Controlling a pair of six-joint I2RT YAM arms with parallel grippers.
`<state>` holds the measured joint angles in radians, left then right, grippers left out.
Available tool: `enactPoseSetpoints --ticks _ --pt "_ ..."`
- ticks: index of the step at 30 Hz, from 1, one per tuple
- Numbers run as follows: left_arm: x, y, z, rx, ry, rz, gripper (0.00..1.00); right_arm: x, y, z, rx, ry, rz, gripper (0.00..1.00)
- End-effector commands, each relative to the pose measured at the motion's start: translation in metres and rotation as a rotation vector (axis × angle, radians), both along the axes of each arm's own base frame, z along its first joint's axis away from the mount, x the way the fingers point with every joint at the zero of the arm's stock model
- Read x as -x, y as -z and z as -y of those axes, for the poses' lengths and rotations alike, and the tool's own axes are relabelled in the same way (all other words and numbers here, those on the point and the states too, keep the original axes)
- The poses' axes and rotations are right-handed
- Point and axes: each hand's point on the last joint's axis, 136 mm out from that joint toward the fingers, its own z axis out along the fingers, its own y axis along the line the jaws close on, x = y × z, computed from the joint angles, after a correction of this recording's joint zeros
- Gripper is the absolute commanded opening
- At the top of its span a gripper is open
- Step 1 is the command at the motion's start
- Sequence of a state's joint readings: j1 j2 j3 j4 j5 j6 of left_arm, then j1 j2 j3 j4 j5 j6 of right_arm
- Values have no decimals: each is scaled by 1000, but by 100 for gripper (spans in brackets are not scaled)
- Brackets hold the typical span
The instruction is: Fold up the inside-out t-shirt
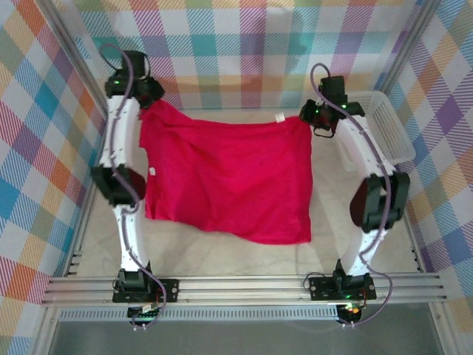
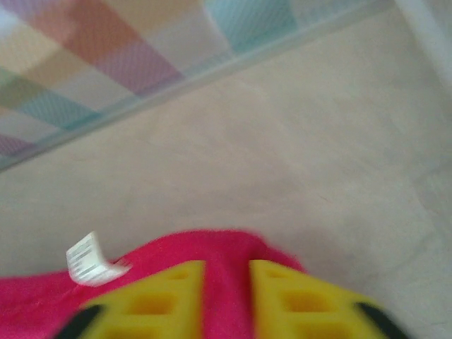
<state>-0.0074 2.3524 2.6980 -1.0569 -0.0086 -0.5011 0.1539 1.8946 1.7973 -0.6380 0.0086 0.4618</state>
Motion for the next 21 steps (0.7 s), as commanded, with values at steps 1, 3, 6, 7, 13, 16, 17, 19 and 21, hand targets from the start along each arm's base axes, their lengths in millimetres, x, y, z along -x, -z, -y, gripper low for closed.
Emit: enactPoseSetpoints --ticks 1,3,6,7,13,16,17,19,21 --pt "14 7 -5 13 -16 -74 83 -4 18 -1 -22 32 -52 64" --pt "25 23 -11 -22 -40 -144 91 0 36 -9 -54 13 -106 70" --pt "52 54 -12 -28 -38 -239 91 13 55 -31 -138 -45 -146 71" --pt "64 57 -10 -23 -37 -240 91 19 59 -39 -160 -66 -154 71" --pt "154 99 16 75 -16 -300 90 54 87 -97 -276 -216 -226 70" --pt "196 136 43 133 33 -361 89 65 113 -112 -282 -240 -281 69" --pt "209 149 53 152 51 -387 89 68 123 -114 -291 -242 -304 68" --pt "231 172 67 174 82 -440 88 74 142 -116 -304 -239 -342 68" --pt "246 194 72 167 95 -484 88 76 157 -112 -288 -230 -367 67"
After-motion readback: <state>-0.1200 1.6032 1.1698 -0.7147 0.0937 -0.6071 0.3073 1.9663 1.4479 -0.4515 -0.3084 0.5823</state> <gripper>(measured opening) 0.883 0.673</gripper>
